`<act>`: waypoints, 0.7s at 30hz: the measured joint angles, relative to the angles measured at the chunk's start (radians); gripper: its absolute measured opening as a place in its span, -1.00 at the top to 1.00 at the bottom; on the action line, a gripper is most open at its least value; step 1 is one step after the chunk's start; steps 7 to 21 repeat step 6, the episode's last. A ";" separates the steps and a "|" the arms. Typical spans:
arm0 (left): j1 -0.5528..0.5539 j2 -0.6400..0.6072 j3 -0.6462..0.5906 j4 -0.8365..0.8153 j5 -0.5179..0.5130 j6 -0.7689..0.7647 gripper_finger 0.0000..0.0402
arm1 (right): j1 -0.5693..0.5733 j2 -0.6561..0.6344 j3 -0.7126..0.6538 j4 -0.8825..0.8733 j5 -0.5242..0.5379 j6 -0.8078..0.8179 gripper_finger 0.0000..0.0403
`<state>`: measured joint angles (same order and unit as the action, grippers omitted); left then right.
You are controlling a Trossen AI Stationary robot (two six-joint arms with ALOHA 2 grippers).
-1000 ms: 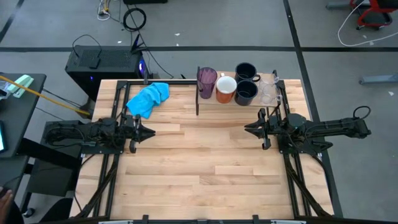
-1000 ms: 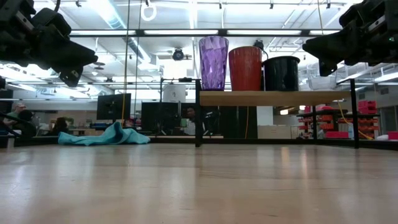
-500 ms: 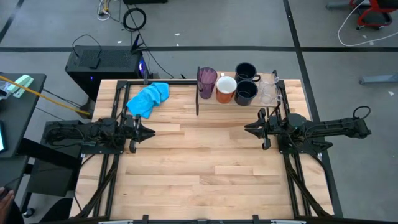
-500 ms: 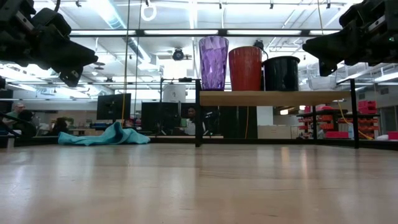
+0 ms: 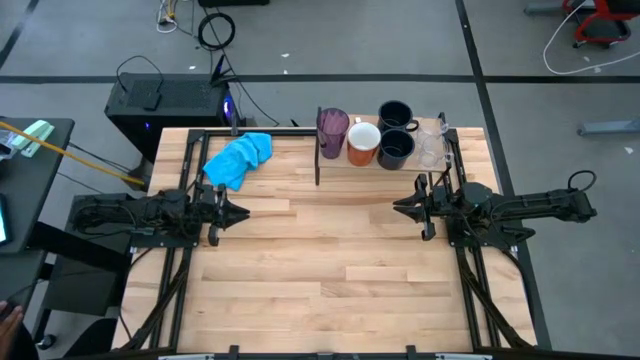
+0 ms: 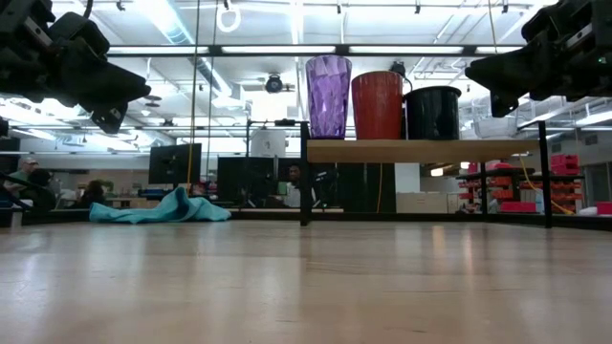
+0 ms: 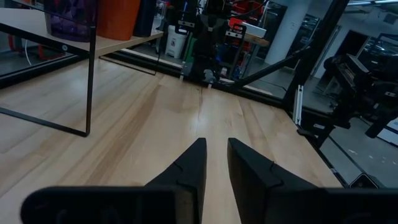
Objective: Stack small to large cups/mugs on shelf
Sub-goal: Return to Home Position
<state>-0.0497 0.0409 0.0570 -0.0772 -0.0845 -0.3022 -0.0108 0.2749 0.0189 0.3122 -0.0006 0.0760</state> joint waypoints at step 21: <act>0.000 0.000 0.000 0.000 0.000 0.000 0.66 | 0.000 0.000 0.000 0.000 0.000 0.000 0.68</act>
